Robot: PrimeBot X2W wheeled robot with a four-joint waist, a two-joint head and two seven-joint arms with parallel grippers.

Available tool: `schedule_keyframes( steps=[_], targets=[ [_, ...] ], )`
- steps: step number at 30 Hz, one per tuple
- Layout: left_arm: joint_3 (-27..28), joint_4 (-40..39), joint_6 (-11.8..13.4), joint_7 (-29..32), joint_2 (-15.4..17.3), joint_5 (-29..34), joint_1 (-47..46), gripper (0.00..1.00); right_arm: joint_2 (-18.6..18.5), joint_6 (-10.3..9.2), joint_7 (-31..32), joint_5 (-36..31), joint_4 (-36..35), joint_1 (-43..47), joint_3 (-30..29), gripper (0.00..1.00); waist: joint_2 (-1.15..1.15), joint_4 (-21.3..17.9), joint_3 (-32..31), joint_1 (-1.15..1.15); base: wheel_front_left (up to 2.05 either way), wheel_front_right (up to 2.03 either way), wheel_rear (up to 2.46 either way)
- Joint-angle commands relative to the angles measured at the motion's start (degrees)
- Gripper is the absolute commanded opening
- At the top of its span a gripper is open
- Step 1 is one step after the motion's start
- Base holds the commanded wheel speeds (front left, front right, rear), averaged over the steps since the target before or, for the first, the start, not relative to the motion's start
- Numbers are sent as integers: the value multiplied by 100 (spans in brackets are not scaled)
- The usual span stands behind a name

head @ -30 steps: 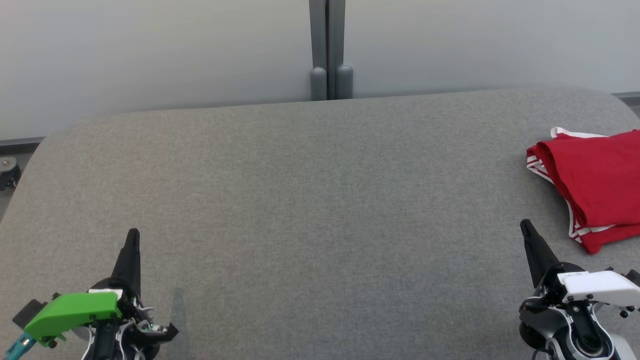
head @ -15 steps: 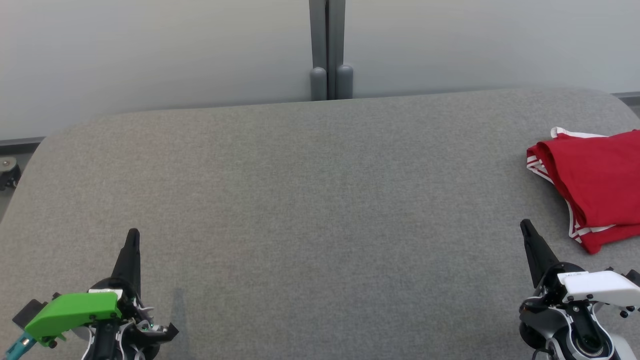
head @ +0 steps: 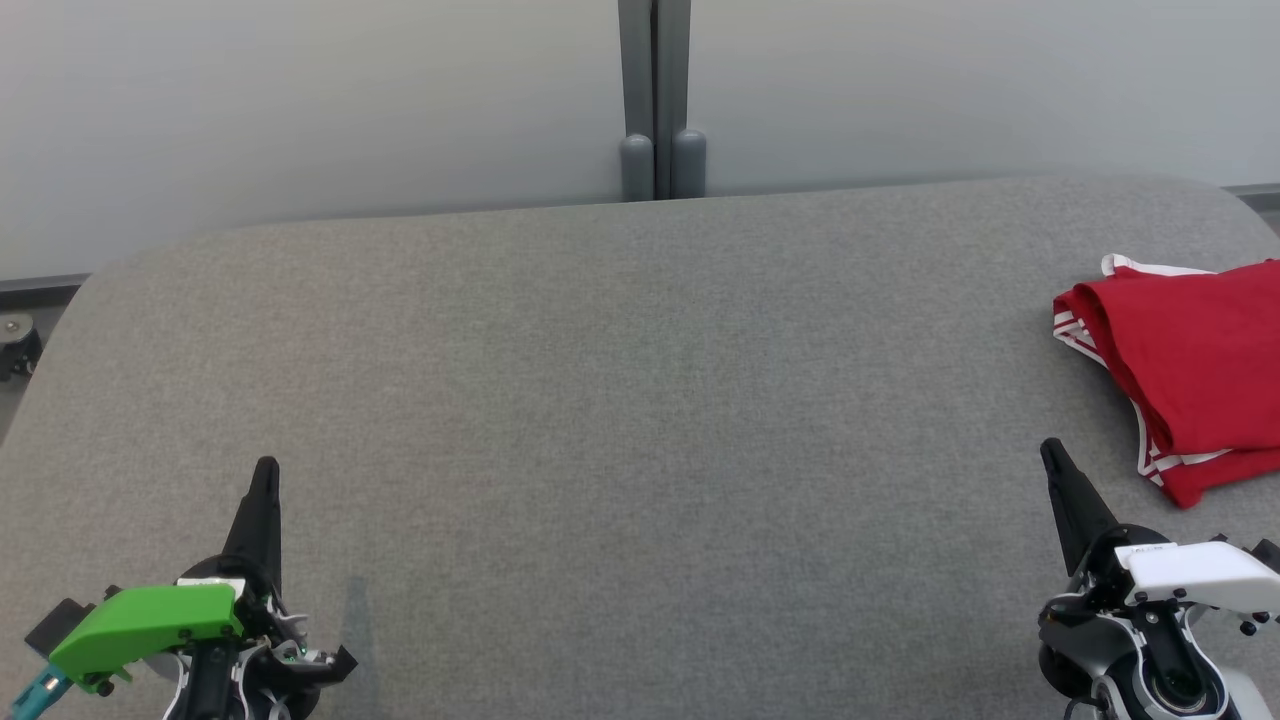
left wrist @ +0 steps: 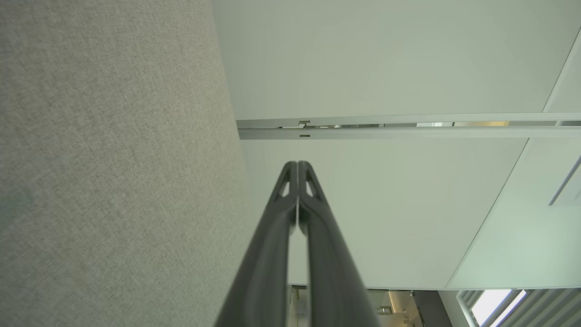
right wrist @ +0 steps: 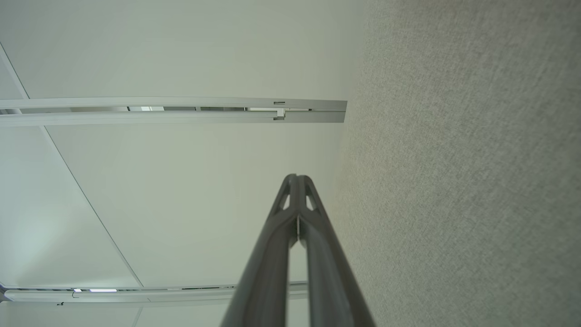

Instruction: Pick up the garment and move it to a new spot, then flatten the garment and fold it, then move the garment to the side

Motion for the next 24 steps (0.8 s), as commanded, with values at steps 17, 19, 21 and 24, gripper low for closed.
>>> schedule_keyframes(
  steps=[17,19,21,24],
  targets=[
    [10,-21,-18,20,36,-21,-61,0,-30,0,20,11,-21,-37,-10,0,0,0,0,0,0,0,0],
    [10,-21,-18,19,36,-21,-61,0,-30,0,20,11,-21,-37,-10,0,0,0,0,0,0,0,0],
    [10,-21,-18,19,36,-21,-61,0,-30,0,20,11,-21,-37,-10,0,0,0,0,0,0,0,0],
    [10,-21,-18,19,36,-21,-61,0,-30,0,20,11,-21,-37,-10,0,0,0,0,0,0,0,0]
  ],
)
